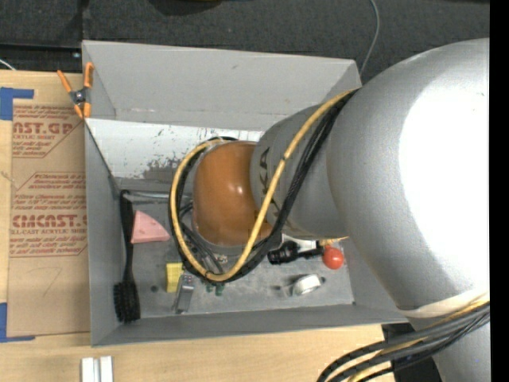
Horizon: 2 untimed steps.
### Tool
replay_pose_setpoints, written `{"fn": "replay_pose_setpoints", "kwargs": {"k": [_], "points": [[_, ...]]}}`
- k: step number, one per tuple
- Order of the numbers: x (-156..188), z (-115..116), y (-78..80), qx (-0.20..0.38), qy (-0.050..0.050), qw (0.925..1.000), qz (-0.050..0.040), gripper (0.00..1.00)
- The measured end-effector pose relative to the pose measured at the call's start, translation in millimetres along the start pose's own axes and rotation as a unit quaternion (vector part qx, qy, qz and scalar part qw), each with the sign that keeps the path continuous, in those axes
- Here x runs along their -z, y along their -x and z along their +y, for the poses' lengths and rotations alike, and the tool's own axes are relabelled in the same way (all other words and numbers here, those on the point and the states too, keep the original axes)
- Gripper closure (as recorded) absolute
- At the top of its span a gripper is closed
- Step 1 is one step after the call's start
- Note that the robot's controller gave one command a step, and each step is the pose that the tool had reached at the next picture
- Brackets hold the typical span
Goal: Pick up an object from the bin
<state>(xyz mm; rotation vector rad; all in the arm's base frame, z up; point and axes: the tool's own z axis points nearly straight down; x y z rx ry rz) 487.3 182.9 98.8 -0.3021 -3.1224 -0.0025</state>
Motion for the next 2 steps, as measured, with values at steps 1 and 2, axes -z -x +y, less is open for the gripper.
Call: {"fn": "replay_pose_setpoints", "kwargs": {"k": [1, 2], "points": [[-28.6, 1.1, 0.7, 0.135, 0.005, 0.9907, -0.0131, 0.00], [-29.0, -8.4, -3.8, 0.081, 0.002, 0.9967, -0.0027, 1.00]]}}
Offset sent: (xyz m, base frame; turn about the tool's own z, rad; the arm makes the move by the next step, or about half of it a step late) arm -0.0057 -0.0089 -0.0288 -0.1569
